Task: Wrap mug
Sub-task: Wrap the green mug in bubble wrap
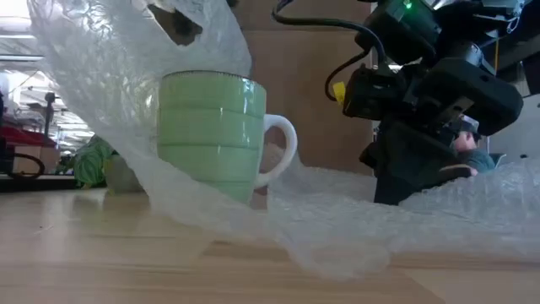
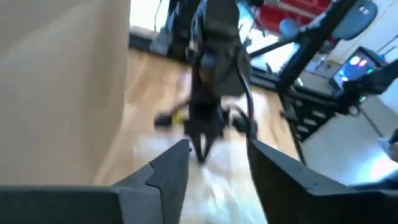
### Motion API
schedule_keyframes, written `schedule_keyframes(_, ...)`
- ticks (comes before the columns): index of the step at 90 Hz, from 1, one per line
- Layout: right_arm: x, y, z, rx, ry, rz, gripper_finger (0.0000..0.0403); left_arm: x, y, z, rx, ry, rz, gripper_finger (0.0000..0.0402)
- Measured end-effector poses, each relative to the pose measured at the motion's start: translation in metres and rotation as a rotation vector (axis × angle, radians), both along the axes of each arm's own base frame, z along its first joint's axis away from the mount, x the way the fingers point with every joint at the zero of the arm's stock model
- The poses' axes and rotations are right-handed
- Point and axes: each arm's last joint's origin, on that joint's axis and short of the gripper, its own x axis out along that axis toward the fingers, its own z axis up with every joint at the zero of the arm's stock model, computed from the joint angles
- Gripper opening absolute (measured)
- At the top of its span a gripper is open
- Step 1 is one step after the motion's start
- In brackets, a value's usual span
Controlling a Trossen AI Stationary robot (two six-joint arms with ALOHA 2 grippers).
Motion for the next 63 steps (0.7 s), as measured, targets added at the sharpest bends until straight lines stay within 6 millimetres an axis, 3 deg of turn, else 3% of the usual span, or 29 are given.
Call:
schedule_keyframes(13,0.000,0.000,0.000,-0.001,-0.002,-0.001,0.0000,-0.006,-0.019,-0.016,-0.078,0.160,0.002,0.0148)
schedule_keyframes(30,0.000,0.000,0.000,-0.003,-0.002,-0.005,0.0000,0.009,-0.041,-0.048,-0.112,0.330,0.005,0.0148)
schedule_keyframes(46,0.000,0.000,0.000,-0.003,-0.002,-0.008,0.0000,0.033,-0.048,-0.058,-0.088,0.244,-0.045,0.0148)
schedule_keyframes(63,0.000,0.000,0.000,-0.003,-0.002,-0.009,0.0000,0.051,-0.037,-0.053,-0.039,0.099,-0.033,0.0148)
